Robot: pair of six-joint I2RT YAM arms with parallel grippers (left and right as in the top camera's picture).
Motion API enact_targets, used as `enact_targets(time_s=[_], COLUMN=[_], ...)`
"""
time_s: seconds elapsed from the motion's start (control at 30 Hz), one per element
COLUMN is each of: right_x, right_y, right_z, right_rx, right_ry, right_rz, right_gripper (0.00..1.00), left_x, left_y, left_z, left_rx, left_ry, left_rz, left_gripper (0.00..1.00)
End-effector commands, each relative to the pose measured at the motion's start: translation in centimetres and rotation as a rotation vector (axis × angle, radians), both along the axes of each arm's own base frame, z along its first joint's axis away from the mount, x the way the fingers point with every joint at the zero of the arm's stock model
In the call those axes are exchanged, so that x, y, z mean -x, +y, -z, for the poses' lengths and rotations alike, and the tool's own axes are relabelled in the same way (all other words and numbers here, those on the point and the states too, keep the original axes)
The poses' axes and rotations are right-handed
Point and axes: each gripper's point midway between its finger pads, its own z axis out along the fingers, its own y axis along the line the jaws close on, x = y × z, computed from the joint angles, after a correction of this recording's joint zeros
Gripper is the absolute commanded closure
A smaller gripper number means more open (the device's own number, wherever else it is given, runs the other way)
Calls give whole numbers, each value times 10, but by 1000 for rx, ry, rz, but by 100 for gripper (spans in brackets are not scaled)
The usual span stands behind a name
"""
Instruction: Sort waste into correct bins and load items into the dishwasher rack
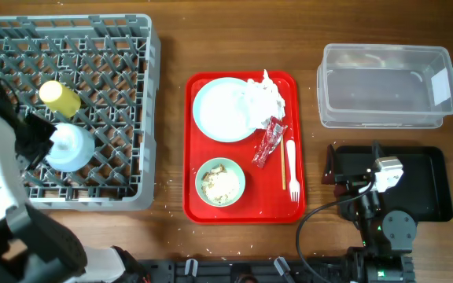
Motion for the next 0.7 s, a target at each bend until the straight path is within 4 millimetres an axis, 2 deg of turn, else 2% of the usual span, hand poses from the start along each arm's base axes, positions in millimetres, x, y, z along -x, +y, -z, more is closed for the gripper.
enact_targets(time_s=[0.0,0.07,0.1,0.13,0.17,0.2,0.23,0.3,0.37,0.43,0.47,0.5,0.57,0.6,0.67], right_x=[0,0,0,0,0,0,0,0,0,0,0,0,0,0,0], right_y=[0,0,0,0,0,0,0,0,0,0,0,0,0,0,0], right_z=[-2,-2,-2,-2,-2,-2,-2,-2,-2,-2,-2,-2,-2,-2,-2], right_rx=[10,10,10,10,10,10,10,10,10,10,10,10,10,10,10], right_ry=[-12,-12,-12,-12,-12,-12,-12,-12,-12,-12,-12,-12,-12,-12,-12], right_rz=[2,2,2,2,2,2,2,2,2,2,2,2,2,2,2], right_gripper=[0,0,0,0,0,0,0,0,0,0,0,0,0,0,0], left_x=[-17,-28,-27,-24,-19,-16,-11,-4,2,4,1,-5,-18,-33,-64], left_y=[-42,-98,-121,-142,-171,-193,-226,-276,-310,-347,-374,-390,-404,-408,-415], left_z=[-63,-114,-131,-143,-152,-156,-156,-145,-126,-101,-81,-65,-41,-25,-5], left_rx=[112,232,266,283,293,313,350,383,384,375,356,334,267,192,54], left_ry=[-299,-536,-597,-631,-650,-651,-638,-573,-487,-396,-350,-327,-306,-302,-346], left_rz=[54,250,320,385,482,557,669,841,960,1067,1142,1180,1208,1210,1261], left_gripper=[96,96,96,85,53,40,29,23,22,23,23,24,26,27,29])
